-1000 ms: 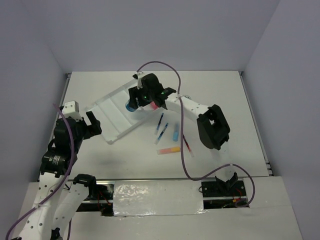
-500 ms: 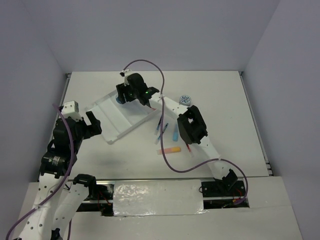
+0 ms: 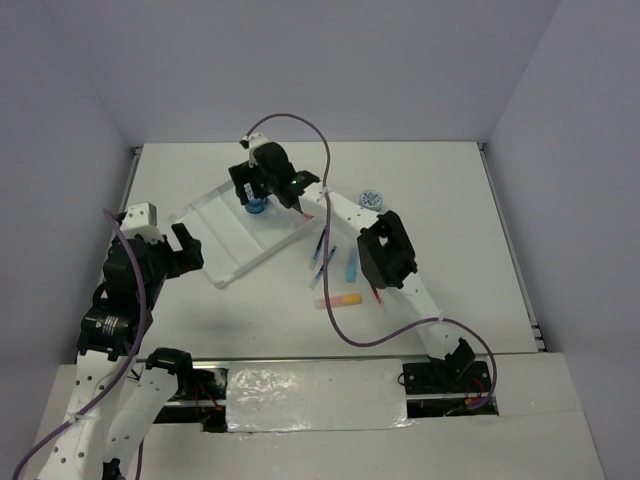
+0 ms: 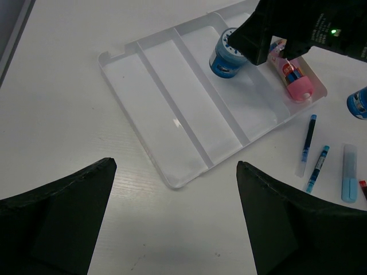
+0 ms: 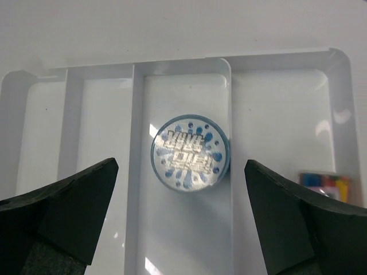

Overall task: Sort the stationery into containers
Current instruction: Place the stationery in the storage box, then pick up the stationery from the center of the board.

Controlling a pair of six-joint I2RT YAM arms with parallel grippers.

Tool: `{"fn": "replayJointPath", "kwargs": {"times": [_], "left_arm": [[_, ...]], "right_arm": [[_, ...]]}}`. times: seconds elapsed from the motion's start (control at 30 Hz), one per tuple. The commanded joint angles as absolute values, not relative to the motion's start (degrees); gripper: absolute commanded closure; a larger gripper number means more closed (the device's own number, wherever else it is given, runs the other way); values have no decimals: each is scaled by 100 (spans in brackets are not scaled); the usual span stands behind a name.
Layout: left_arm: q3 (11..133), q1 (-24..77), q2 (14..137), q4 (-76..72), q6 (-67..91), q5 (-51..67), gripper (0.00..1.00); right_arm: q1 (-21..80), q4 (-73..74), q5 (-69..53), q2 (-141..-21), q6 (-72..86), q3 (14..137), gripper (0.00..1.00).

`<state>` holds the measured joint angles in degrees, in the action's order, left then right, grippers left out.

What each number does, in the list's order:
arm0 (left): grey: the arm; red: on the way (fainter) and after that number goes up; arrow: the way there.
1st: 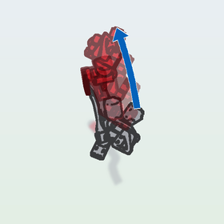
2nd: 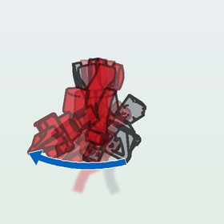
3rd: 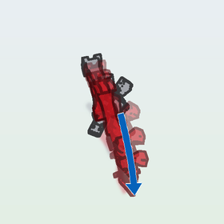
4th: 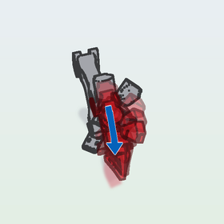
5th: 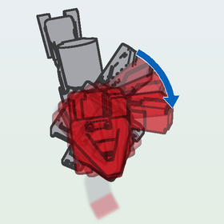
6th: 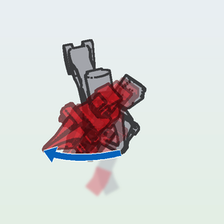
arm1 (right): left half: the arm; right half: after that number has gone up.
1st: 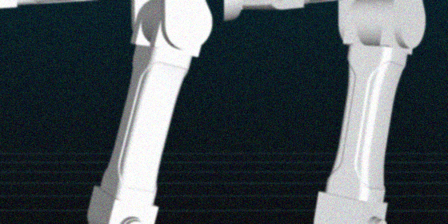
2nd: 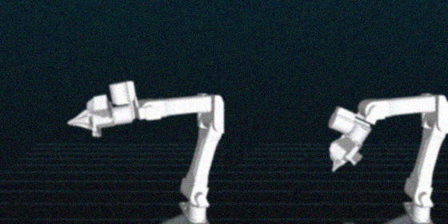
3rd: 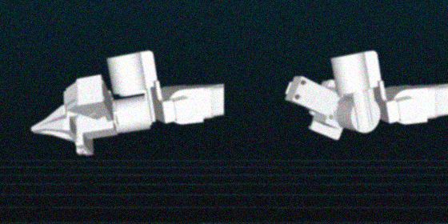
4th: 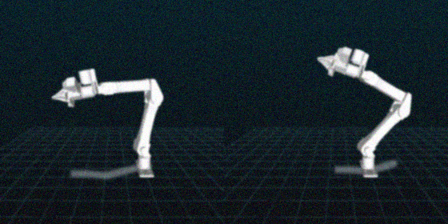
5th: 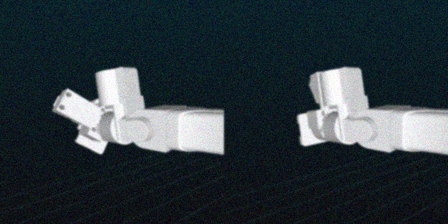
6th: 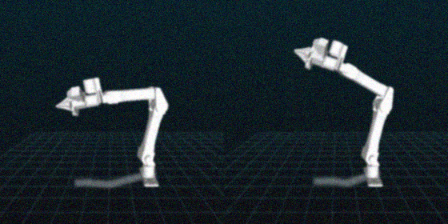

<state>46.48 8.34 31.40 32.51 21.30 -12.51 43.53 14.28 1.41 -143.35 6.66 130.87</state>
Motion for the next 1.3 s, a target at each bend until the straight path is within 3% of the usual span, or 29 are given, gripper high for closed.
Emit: {"fn": "replayJointPath", "kwargs": {"times": [0.0,0.1,0.2,0.4,0.77,0.97,1.13,1.27], "left_arm": [[4641,809,3155,3015,2048,-1151,1],[4649,809,3164,3032,2065,-1195,1],[4641,817,3146,3023,2065,-1187,1],[4650,817,3217,3032,2065,-1186,1],[4658,817,3313,3076,2074,-1283,1],[4667,817,3331,3076,2074,-1266,1],[4649,817,3313,3067,2066,-1239,1],[4650,817,3313,3067,2065,-1230,1]], "right_arm": [[4395,1317,534,-12872,598,12886,0],[4211,2078,2005,-12097,868,12446,0],[3579,3404,2740,-11770,1465,12270,0],[2304,3235,1912,-11004,1460,10146,0],[1890,2814,748,-11215,1283,9300,0],[1890,2892,817,-11575,1485,9194,2],[1890,2733,835,-11619,1538,8956,11],[1890,2927,958,-11742,1468,9201,10]]}}
